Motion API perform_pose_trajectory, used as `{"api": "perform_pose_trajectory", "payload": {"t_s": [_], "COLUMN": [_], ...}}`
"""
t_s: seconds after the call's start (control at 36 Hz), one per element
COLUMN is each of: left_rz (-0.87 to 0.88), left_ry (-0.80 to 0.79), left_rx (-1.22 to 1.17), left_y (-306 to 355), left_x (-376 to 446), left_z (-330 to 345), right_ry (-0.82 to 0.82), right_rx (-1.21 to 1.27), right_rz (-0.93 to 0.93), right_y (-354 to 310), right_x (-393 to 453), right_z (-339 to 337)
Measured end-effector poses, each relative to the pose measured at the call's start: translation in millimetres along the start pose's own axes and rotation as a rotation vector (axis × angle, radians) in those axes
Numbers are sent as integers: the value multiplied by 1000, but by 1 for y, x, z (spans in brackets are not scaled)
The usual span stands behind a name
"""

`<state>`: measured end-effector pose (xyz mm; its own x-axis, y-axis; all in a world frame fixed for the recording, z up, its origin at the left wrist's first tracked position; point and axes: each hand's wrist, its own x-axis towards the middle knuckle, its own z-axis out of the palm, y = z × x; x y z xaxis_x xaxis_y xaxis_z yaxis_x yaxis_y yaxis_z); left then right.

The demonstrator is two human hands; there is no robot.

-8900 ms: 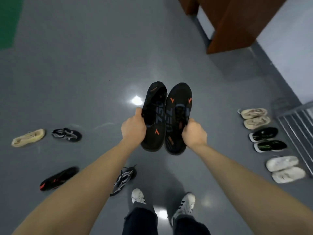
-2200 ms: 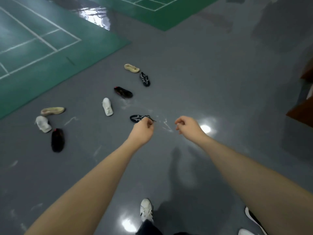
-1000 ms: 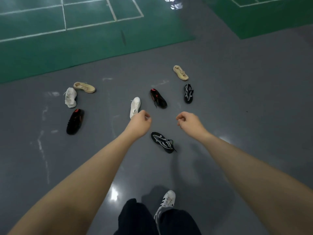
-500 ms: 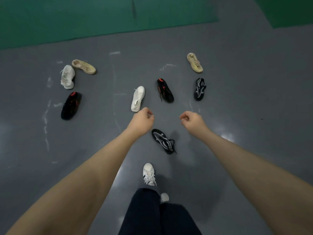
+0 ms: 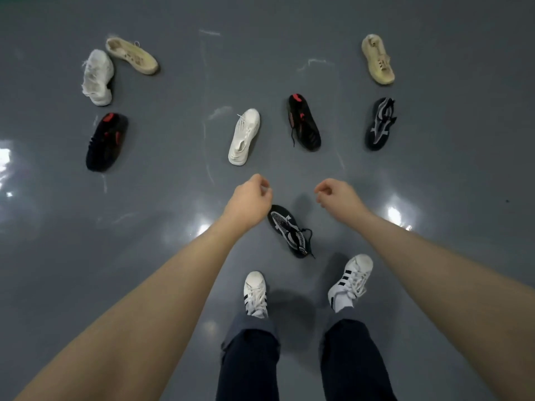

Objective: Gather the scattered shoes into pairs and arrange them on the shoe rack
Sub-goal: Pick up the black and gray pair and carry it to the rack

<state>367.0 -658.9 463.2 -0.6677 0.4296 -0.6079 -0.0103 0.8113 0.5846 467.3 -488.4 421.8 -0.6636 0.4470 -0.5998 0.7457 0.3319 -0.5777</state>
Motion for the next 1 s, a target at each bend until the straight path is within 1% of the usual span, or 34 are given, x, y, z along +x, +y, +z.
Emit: {"api": "perform_pose_trajectory", "payload": {"t_s": [0.06,0.19,0.36,0.5,0.64,0.78,0.83,0.92,1.0], "left_rz": [-19,-91,-214,-256,-278,-318,-327,-341,-343], "left_ry": [-5,0,2,-12,-39,-66,-66,-78,-94], "left_rx": [30,-9,-81,-79,-73,-118,-143,-136,-111], "left_y": [-17,-56,-111,-162,-209,-244,-254,-263,-266], "left_x": [28,82,153,197,225,240,244,246,245], "left_z": [24,84,164,225,277,314,323,330,333], "right_ry": [-32,-103,-190,-236,-290,-249,-221,-122,-54], "right_rx": [-47,-147,-183,-170,-281,-448,-518,-596,-618], "right_rz": [8,36,62,114,174,131,86,9,-21], "right_y": [27,90,164,219,266,295,302,308,310], "right_x": [32,99,169,213,238,249,251,253,254], "right_z": [15,52,104,156,210,246,258,272,277]}}
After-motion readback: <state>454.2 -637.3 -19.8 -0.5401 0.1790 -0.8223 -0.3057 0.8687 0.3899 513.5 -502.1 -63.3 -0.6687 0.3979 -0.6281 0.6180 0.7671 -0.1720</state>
